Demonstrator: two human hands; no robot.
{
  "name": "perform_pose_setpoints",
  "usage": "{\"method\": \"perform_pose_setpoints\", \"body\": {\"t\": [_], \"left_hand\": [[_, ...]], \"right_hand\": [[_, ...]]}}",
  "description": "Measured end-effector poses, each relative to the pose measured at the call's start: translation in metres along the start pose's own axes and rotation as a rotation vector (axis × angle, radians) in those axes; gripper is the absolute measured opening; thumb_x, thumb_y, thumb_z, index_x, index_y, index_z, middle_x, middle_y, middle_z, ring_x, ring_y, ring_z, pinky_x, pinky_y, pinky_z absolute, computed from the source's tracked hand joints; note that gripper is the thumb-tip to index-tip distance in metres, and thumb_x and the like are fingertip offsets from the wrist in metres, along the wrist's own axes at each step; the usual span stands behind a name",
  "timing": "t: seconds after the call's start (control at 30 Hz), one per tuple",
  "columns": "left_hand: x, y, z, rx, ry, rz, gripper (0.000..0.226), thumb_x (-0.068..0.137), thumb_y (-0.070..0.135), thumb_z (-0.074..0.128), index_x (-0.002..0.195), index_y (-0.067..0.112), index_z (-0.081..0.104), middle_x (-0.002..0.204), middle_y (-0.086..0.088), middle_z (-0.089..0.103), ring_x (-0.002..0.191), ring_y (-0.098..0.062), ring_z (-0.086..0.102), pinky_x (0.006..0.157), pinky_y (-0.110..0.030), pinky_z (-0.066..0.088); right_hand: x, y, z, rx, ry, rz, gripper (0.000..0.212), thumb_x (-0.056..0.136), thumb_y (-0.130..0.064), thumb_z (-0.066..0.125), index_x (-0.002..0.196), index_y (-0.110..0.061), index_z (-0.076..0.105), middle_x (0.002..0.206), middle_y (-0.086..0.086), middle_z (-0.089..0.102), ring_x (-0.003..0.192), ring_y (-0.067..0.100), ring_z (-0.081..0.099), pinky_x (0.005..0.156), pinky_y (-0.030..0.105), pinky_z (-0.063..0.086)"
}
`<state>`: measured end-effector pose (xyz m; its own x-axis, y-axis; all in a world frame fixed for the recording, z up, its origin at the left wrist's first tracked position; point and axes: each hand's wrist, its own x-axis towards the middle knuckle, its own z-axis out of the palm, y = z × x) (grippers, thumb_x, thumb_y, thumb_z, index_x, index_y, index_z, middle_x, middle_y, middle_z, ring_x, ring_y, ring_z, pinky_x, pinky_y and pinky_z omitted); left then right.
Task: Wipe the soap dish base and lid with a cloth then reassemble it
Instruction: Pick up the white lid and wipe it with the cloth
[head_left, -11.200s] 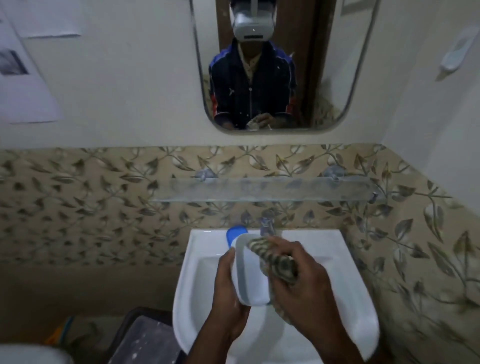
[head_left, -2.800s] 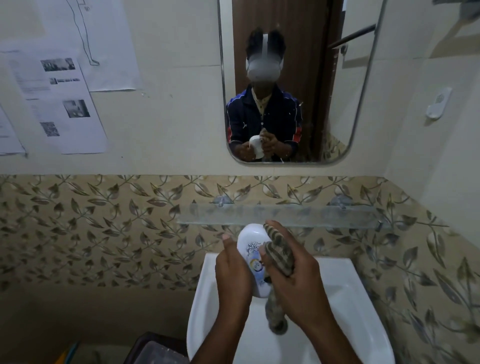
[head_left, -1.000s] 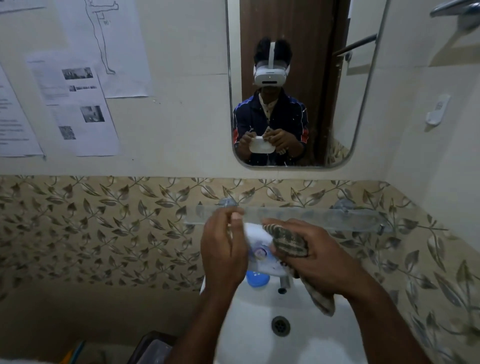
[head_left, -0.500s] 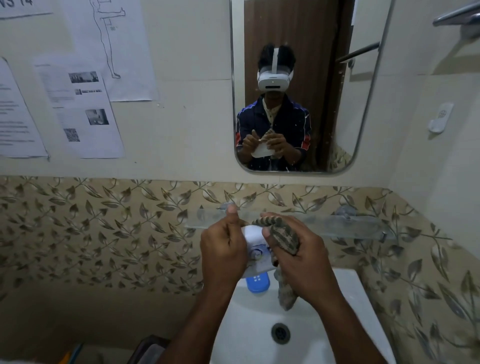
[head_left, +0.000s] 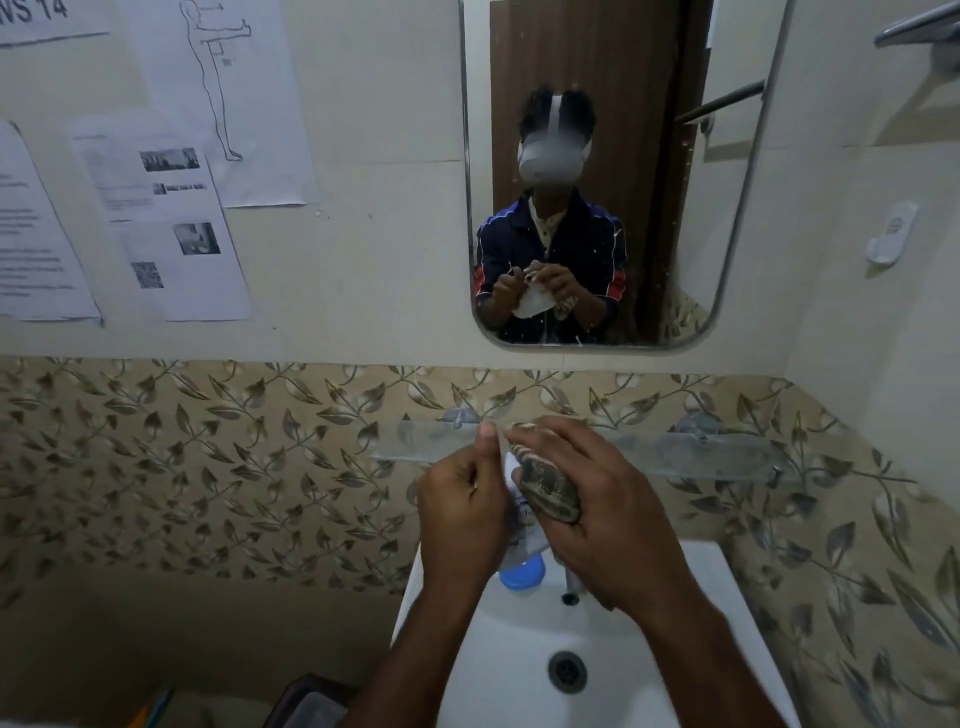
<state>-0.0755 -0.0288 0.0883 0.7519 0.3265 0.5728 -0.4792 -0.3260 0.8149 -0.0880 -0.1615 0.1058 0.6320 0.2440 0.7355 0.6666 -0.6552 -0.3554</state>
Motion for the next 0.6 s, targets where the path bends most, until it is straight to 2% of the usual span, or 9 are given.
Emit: {"method": "perform_pose_setpoints", "body": {"t": [0.07, 0.13, 0.17, 0.23, 0.3, 0.37, 0.43, 0.5, 0.6], "left_hand": [[-0.004, 0.007, 0.007, -0.189, 0.122, -0.271, 0.064, 0.099, 0.054, 0.042, 0.057, 0.006, 0.05, 0.047, -0.01, 0.053, 0.044, -0.021, 0.053, 0.046, -0.033, 0.044], [-0.007, 0.009, 0.013, -0.343, 0.199, -0.518, 0.062, 0.099, 0.053, 0.041, 0.066, 0.004, 0.059, 0.051, -0.007, 0.063, 0.048, -0.019, 0.063, 0.049, -0.029, 0.051], [-0.009, 0.009, 0.015, -0.344, 0.188, -0.55, 0.062, 0.101, 0.051, 0.04, 0.065, 0.003, 0.059, 0.048, -0.003, 0.063, 0.044, -0.014, 0.062, 0.045, -0.024, 0.049], [-0.014, 0.012, 0.016, -0.304, 0.156, -0.493, 0.064, 0.102, 0.048, 0.04, 0.061, 0.0, 0.054, 0.041, 0.001, 0.056, 0.036, -0.008, 0.054, 0.037, -0.02, 0.041], [-0.019, 0.012, 0.015, -0.248, 0.123, -0.368, 0.067, 0.095, 0.053, 0.039, 0.059, -0.003, 0.05, 0.039, 0.001, 0.049, 0.034, -0.009, 0.048, 0.036, -0.021, 0.036], [-0.017, 0.009, 0.011, -0.195, 0.085, -0.256, 0.061, 0.09, 0.053, 0.038, 0.052, 0.005, 0.043, 0.035, 0.003, 0.042, 0.031, -0.006, 0.041, 0.036, -0.021, 0.032], [-0.012, 0.009, 0.009, -0.178, 0.08, -0.213, 0.058, 0.091, 0.051, 0.039, 0.05, 0.01, 0.042, 0.038, -0.004, 0.046, 0.033, -0.015, 0.049, 0.037, -0.026, 0.037], [-0.013, 0.015, 0.01, -0.253, 0.132, -0.275, 0.059, 0.095, 0.05, 0.041, 0.058, 0.005, 0.051, 0.048, -0.012, 0.058, 0.044, -0.028, 0.061, 0.043, -0.034, 0.047], [-0.015, 0.027, 0.016, -0.445, 0.271, -0.561, 0.052, 0.104, 0.043, 0.041, 0.069, 0.008, 0.059, 0.053, -0.002, 0.068, 0.046, -0.014, 0.067, 0.047, -0.026, 0.052]], "right_hand": [[-0.007, -0.007, 0.015, 0.221, 0.201, 0.137, 0.051, 0.093, -0.009, 0.06, 0.137, -0.032, 0.051, 0.136, -0.01, 0.053, 0.125, 0.002, 0.051, 0.099, 0.031, 0.05], [-0.017, -0.016, 0.03, 0.401, 0.277, 0.288, 0.057, 0.094, -0.007, 0.059, 0.142, -0.034, 0.045, 0.143, -0.013, 0.047, 0.132, 0.002, 0.046, 0.104, 0.033, 0.048], [-0.022, -0.02, 0.033, 0.395, 0.29, 0.295, 0.059, 0.093, -0.009, 0.058, 0.144, -0.033, 0.042, 0.146, -0.013, 0.044, 0.134, 0.003, 0.043, 0.106, 0.033, 0.046], [-0.022, -0.017, 0.029, 0.35, 0.277, 0.248, 0.056, 0.092, -0.012, 0.057, 0.144, -0.028, 0.042, 0.146, -0.008, 0.045, 0.135, 0.002, 0.042, 0.108, 0.026, 0.043], [-0.013, -0.01, 0.016, 0.296, 0.198, 0.185, 0.051, 0.093, -0.014, 0.059, 0.141, -0.025, 0.048, 0.141, -0.006, 0.051, 0.131, 0.001, 0.046, 0.105, 0.019, 0.043], [-0.004, -0.003, 0.002, 0.248, 0.087, 0.106, 0.048, 0.092, -0.012, 0.061, 0.137, -0.027, 0.054, 0.138, -0.009, 0.055, 0.129, 0.0, 0.048, 0.105, 0.021, 0.043], [0.0, -0.001, -0.005, 0.268, 0.041, 0.09, 0.044, 0.092, -0.013, 0.063, 0.133, -0.028, 0.057, 0.136, -0.011, 0.057, 0.128, 0.001, 0.05, 0.105, 0.026, 0.045], [-0.002, -0.007, -0.001, 0.409, 0.137, 0.168, 0.039, 0.094, -0.016, 0.063, 0.13, -0.029, 0.06, 0.133, -0.014, 0.059, 0.126, 0.003, 0.053, 0.103, 0.03, 0.048], [-0.013, -0.029, 0.017, 0.718, 0.256, 0.417, 0.049, 0.09, -0.029, 0.065, 0.136, -0.039, 0.051, 0.137, -0.02, 0.056, 0.126, -0.001, 0.052, 0.101, 0.027, 0.05]]}}
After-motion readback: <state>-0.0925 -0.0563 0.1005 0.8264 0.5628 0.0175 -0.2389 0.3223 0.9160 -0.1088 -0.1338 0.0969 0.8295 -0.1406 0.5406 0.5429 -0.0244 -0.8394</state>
